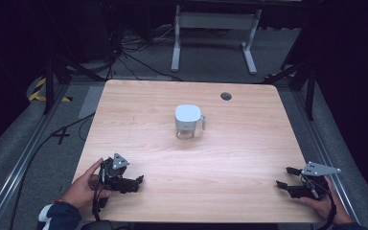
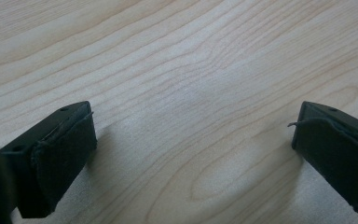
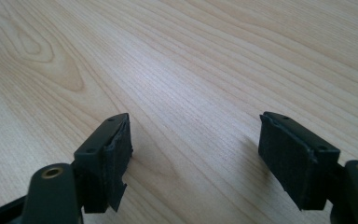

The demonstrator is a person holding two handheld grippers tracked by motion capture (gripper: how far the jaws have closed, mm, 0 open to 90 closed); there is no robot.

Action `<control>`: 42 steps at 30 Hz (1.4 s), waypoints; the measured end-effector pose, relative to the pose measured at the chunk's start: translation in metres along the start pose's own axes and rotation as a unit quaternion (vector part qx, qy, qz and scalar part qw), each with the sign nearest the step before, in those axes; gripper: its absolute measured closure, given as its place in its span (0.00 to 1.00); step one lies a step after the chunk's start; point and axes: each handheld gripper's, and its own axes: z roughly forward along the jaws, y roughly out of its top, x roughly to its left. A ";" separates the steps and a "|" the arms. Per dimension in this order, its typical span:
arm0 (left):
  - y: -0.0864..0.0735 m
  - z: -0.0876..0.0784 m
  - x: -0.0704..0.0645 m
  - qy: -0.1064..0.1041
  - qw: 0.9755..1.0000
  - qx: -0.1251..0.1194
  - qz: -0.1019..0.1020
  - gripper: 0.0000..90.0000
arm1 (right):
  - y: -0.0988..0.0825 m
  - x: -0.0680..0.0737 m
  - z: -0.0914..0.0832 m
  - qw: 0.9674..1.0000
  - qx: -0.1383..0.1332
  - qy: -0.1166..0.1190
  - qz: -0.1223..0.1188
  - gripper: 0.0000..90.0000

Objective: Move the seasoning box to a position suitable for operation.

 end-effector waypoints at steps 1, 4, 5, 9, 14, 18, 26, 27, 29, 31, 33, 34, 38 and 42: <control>0.000 0.000 0.000 -0.001 1.000 -0.002 0.000 0.00 | 0.000 0.000 0.000 1.000 0.000 0.000 0.000 0.28; 0.000 0.000 0.000 -0.003 1.000 0.001 -0.002 0.00 | 0.000 0.000 0.000 1.000 0.000 0.000 0.000 0.28; 0.001 0.001 0.001 -0.004 1.000 -0.002 0.006 0.00 | 0.000 0.000 0.000 1.000 0.000 0.000 0.000 0.28; 0.002 0.001 0.003 -0.006 1.000 0.000 0.015 0.00 | 0.000 0.000 0.000 1.000 0.001 0.000 0.000 0.28; 0.005 0.004 0.006 -0.014 1.000 0.002 0.012 0.00 | 0.001 0.000 0.000 1.000 0.001 0.000 0.002 0.28; 0.009 0.008 0.012 -0.014 1.000 -0.001 0.015 0.00 | 0.005 -0.002 0.001 1.000 0.007 -0.004 0.004 0.41; 0.010 0.009 0.013 -0.022 0.999 -0.002 0.026 0.01 | 0.067 -0.016 0.002 0.994 -0.099 0.035 0.016 0.83; 0.010 0.009 0.013 -0.023 0.999 -0.004 0.029 0.01 | 0.078 -0.016 0.005 0.994 -0.101 0.038 0.011 0.85; 0.011 0.009 0.014 -0.025 0.999 0.000 0.037 0.00 | 0.101 -0.014 0.012 0.993 -0.109 0.047 -0.003 0.92; 0.011 0.010 0.012 -0.029 0.999 -0.002 0.032 0.00 | 0.130 -0.011 0.022 0.991 -0.115 0.059 -0.020 0.99; 0.012 0.010 0.013 -0.028 0.999 -0.005 0.041 0.00 | 0.153 -0.006 0.030 0.989 -0.124 0.072 -0.029 0.99; 0.012 0.010 0.013 -0.029 0.999 -0.003 0.041 0.00 | 0.168 -0.002 0.036 0.988 -0.127 0.074 -0.046 0.99; 0.012 0.011 0.013 -0.034 0.999 0.000 0.036 0.00 | 0.209 0.015 0.055 0.985 -0.124 0.083 -0.087 0.99; 0.012 0.011 0.013 -0.034 0.999 0.000 0.038 0.00 | 0.239 0.028 0.071 0.982 -0.128 0.095 -0.102 0.99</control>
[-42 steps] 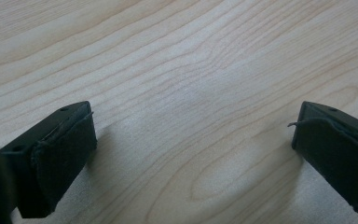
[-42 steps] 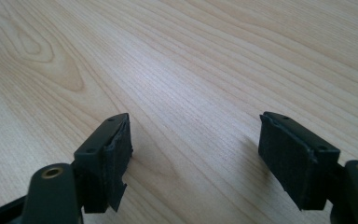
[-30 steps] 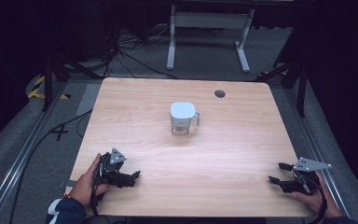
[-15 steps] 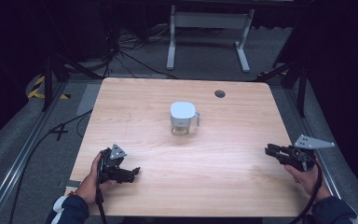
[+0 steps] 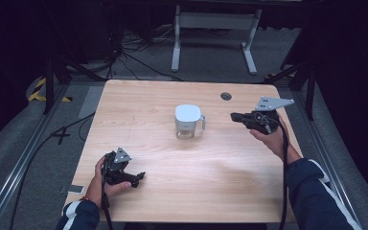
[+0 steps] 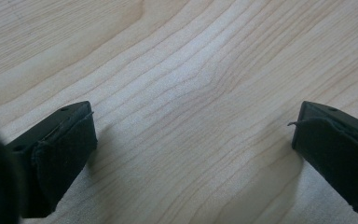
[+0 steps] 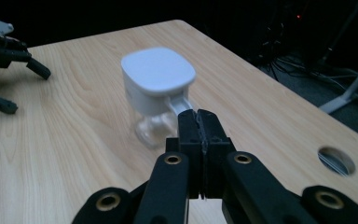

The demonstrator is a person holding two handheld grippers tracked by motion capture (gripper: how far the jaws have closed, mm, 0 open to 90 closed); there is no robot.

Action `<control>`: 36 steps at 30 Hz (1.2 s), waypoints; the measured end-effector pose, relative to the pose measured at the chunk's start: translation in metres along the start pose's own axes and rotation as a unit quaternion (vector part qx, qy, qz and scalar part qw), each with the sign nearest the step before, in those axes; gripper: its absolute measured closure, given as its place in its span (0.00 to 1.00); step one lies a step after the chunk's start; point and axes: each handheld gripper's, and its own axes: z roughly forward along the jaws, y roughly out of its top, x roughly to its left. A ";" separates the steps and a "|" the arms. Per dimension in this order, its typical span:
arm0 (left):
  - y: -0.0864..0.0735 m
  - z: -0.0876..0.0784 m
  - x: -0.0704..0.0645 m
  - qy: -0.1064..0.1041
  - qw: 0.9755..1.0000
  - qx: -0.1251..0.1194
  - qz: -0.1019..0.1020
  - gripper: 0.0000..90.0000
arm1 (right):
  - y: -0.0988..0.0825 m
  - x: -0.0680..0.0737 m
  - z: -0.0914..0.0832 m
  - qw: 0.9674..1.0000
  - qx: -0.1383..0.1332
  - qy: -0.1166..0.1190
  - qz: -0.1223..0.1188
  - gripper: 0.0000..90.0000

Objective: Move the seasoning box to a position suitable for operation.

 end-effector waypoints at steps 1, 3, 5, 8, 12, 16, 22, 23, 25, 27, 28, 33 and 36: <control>0.000 0.000 0.000 0.001 1.000 0.000 0.000 0.00 | 0.004 0.001 0.004 1.000 -0.001 0.003 -0.002 1.00; 0.000 0.000 0.000 0.001 1.000 0.000 0.001 0.00 | 0.015 0.003 0.018 1.000 -0.003 0.010 -0.002 1.00; 0.000 0.000 0.000 0.002 1.000 -0.001 0.001 0.00 | 0.023 0.007 0.031 1.000 -0.003 0.014 -0.007 1.00; 0.000 0.000 0.000 0.001 1.000 -0.001 0.001 0.00 | 0.032 0.015 0.048 1.000 -0.005 0.024 -0.010 1.00; 0.001 0.000 -0.001 -0.001 1.000 0.000 0.006 0.02 | 0.037 0.024 0.069 0.999 0.004 0.033 -0.018 1.00; 0.001 0.000 0.000 0.002 1.000 -0.007 0.017 0.04 | 0.035 0.026 0.083 0.999 0.013 0.031 -0.016 1.00; 0.001 0.001 -0.002 -0.003 1.000 -0.011 0.004 0.05 | 0.032 0.024 0.093 0.999 0.024 0.019 -0.015 1.00; 0.001 0.001 -0.002 -0.003 1.000 -0.011 0.004 0.06 | 0.031 0.024 0.095 0.999 0.025 0.021 -0.013 1.00; 0.001 0.001 -0.001 -0.005 1.000 -0.012 0.009 0.07 | 0.029 0.025 0.098 0.999 0.034 0.013 -0.018 1.00; 0.002 0.001 -0.001 -0.006 1.000 -0.014 0.008 0.09 | 0.026 0.024 0.100 0.999 0.038 0.005 -0.020 1.00; 0.002 0.001 -0.001 -0.006 1.000 -0.016 0.006 0.10 | 0.025 0.023 0.101 0.999 0.036 0.003 -0.018 1.00; 0.005 0.003 0.001 -0.009 1.000 -0.023 0.008 0.18 | 0.026 0.022 0.102 0.999 0.024 -0.011 -0.024 1.00; 0.008 0.004 0.003 -0.007 1.000 -0.027 0.004 0.24 | 0.025 0.021 0.107 0.999 0.039 -0.013 -0.023 1.00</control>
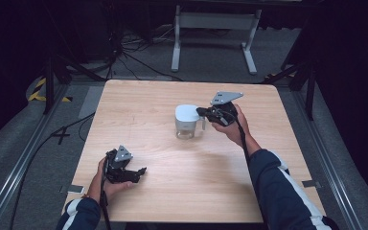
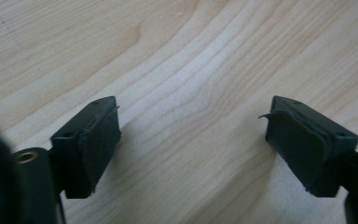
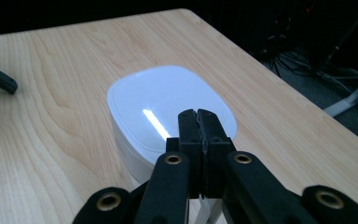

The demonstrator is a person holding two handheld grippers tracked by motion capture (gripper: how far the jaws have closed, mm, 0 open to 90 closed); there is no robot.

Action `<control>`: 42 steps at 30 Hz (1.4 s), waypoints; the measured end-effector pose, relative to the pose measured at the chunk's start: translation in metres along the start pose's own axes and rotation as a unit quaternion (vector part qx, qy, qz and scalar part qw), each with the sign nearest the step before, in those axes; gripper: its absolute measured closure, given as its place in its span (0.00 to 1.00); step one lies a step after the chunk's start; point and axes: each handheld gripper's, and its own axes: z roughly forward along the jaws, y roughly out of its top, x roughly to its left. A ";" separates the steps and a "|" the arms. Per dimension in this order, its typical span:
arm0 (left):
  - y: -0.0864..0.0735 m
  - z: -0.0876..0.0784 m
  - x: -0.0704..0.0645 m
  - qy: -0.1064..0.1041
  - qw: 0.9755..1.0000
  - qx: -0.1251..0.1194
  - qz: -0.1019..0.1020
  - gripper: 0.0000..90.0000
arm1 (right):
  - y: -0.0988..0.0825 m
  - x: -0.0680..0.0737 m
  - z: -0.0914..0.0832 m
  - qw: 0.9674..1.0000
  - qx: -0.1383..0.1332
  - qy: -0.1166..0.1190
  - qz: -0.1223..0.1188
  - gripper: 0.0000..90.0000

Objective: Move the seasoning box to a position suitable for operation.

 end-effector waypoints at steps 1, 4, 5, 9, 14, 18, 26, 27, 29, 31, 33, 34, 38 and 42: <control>0.001 0.000 0.001 0.002 1.000 0.002 -0.002 0.29 | -0.001 0.000 0.002 1.000 0.005 0.000 0.000 1.00; 0.006 0.003 0.006 -0.003 1.000 -0.002 -0.011 0.33 | -0.003 -0.002 0.001 1.000 0.002 -0.004 0.000 1.00; 0.008 0.005 0.007 0.003 1.000 -0.006 -0.002 0.36 | -0.004 -0.003 0.001 1.000 0.000 -0.005 0.003 1.00; 0.019 0.012 0.008 -0.010 1.000 -0.003 -0.006 0.37 | -0.004 -0.005 0.002 1.000 -0.001 -0.005 0.004 1.00; 0.041 0.016 0.006 -0.010 1.000 -0.021 0.000 0.40 | -0.001 -0.007 0.003 1.000 0.006 -0.008 0.001 1.00; 0.063 0.016 0.003 -0.011 0.999 -0.046 0.013 0.44 | 0.002 -0.006 0.007 1.000 0.012 -0.011 -0.004 1.00; 0.108 0.023 0.002 -0.010 0.997 -0.071 0.028 0.47 | -0.004 -0.008 0.006 1.000 -0.007 -0.015 0.021 1.00; 0.112 0.024 0.002 -0.006 0.996 -0.077 0.034 0.47 | -0.005 -0.008 0.006 1.000 -0.010 -0.014 0.023 1.00; 0.117 0.027 0.001 -0.011 0.996 -0.078 0.027 0.48 | -0.006 -0.008 0.006 1.000 -0.011 -0.015 0.025 1.00; 0.126 0.030 0.001 -0.005 0.996 -0.081 0.035 0.50 | -0.007 -0.007 0.006 0.999 -0.017 -0.016 0.025 1.00; 0.133 0.034 0.002 -0.007 0.996 -0.085 0.031 0.51 | -0.007 -0.007 0.006 0.999 -0.016 -0.017 0.025 1.00; 0.135 0.035 0.002 -0.005 0.996 -0.085 0.028 0.51 | -0.008 -0.007 0.005 0.999 -0.019 -0.016 0.027 1.00; 0.143 0.041 0.005 0.000 0.996 -0.088 0.027 0.55 | -0.008 -0.007 0.005 0.999 -0.019 -0.014 0.028 1.00; 0.148 0.046 0.009 0.000 0.996 -0.088 0.018 0.61 | -0.008 -0.005 0.004 0.999 -0.017 -0.017 0.022 1.00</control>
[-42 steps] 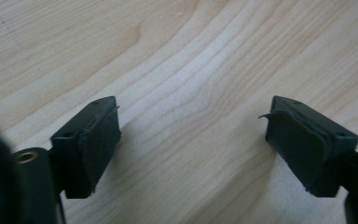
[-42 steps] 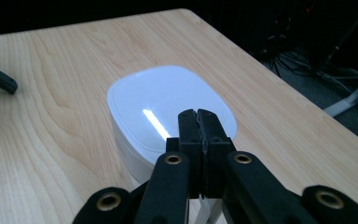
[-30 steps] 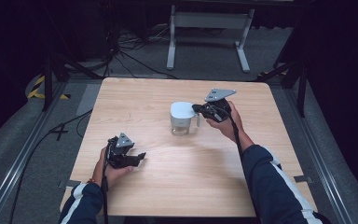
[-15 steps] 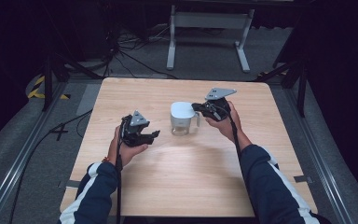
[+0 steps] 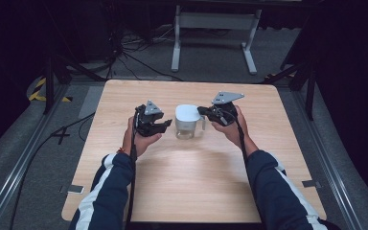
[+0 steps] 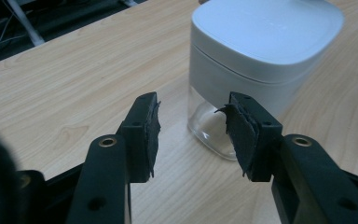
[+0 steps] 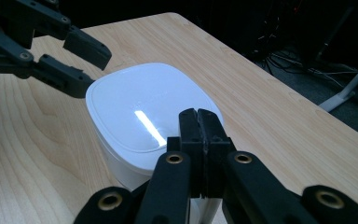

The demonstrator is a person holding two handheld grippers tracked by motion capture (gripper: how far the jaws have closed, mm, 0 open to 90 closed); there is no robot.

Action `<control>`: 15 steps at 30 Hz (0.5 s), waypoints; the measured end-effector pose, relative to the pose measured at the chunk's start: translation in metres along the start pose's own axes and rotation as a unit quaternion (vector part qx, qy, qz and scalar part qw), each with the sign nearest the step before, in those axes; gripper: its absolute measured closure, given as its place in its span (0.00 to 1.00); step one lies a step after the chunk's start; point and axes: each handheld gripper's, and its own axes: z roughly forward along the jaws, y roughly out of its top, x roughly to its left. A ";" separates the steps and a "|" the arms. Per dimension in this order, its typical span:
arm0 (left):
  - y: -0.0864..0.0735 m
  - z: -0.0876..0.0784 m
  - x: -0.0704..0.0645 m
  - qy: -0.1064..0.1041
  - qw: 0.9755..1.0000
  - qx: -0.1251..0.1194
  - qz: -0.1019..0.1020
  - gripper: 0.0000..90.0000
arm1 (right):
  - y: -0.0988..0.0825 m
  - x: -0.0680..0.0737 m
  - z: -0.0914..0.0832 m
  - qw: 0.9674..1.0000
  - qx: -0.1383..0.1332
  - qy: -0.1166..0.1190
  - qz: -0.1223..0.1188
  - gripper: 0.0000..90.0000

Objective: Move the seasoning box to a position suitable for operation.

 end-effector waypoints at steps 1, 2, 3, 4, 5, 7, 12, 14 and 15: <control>0.001 0.001 0.001 0.000 1.000 -0.002 0.001 0.64 | 0.000 0.000 0.000 1.000 0.000 0.001 0.000 1.00; 0.002 0.002 0.003 0.001 1.000 -0.001 0.000 0.66 | 0.000 0.000 0.000 1.000 0.000 0.003 0.001 1.00; 0.003 0.004 0.004 0.006 1.000 -0.001 0.002 0.66 | 0.000 0.000 0.000 1.000 0.000 0.003 0.000 1.00; 0.003 0.005 0.005 0.005 1.000 0.004 -0.003 0.67 | 0.001 0.000 0.001 1.000 0.004 0.001 -0.001 1.00; 0.003 0.005 0.005 0.005 1.000 0.004 -0.003 0.69 | 0.003 0.000 0.001 1.000 0.007 -0.001 -0.003 1.00; 0.002 0.009 0.006 0.008 1.000 0.006 -0.004 0.69 | 0.004 0.000 0.003 1.000 0.009 -0.001 -0.003 1.00; 0.002 0.012 0.007 0.007 1.000 0.005 -0.008 0.68 | 0.004 -0.002 0.004 1.000 0.010 -0.005 0.002 1.00; 0.003 0.011 0.008 0.008 1.000 0.003 -0.006 0.67 | 0.003 -0.003 0.002 1.000 0.009 -0.006 0.006 1.00; 0.003 0.010 0.008 0.008 1.000 0.000 -0.003 0.67 | 0.001 -0.004 0.001 1.000 0.007 -0.006 0.009 1.00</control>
